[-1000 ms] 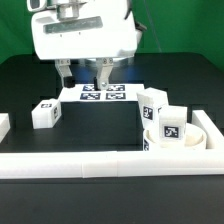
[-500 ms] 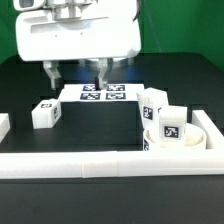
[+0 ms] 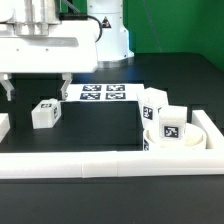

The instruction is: Assemble stool

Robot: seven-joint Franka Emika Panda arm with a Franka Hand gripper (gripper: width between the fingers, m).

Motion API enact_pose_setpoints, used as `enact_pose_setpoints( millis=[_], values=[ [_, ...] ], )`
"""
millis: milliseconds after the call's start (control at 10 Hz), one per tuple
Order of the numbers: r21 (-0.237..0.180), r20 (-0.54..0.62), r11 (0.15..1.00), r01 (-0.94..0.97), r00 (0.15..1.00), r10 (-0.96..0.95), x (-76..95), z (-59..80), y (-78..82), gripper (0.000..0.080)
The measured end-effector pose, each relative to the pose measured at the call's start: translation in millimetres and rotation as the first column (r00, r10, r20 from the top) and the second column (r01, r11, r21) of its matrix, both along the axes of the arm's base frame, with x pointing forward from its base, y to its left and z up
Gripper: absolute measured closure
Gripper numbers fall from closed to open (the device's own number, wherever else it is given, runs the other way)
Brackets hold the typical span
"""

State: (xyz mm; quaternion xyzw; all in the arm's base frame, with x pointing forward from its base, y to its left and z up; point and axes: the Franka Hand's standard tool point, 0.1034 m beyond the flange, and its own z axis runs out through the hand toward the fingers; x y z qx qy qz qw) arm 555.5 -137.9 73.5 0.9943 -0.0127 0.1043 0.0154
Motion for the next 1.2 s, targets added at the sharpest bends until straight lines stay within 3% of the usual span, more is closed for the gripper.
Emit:
enact_pose_setpoints(
  millis=[100, 400, 500, 800, 1100, 1200],
  values=[
    [0.001, -0.002, 1.0, 0.004, 1.0, -0.004, -0.5, -0.7, -0.3, 0.0151],
    [0.072, -0.101, 0.997, 0.037, 0.994, -0.029, -13.5, -13.6, -2.9, 0.0151],
    [0.107, -0.186, 0.993, 0.05, 0.982, -0.029, -21.6, -22.3, 0.8, 0.0151],
    [0.145, -0.307, 0.988, 0.062, 0.951, -0.014, -22.2, -34.4, -1.2, 0.0151],
    [0.188, -0.443, 0.979, 0.083, 0.897, 0.009, -26.8, -35.7, 8.9, 0.0151],
    [0.179, -0.514, 0.979, 0.094, 0.858, 0.012, -29.5, -32.5, 8.2, 0.0151]
  ],
)
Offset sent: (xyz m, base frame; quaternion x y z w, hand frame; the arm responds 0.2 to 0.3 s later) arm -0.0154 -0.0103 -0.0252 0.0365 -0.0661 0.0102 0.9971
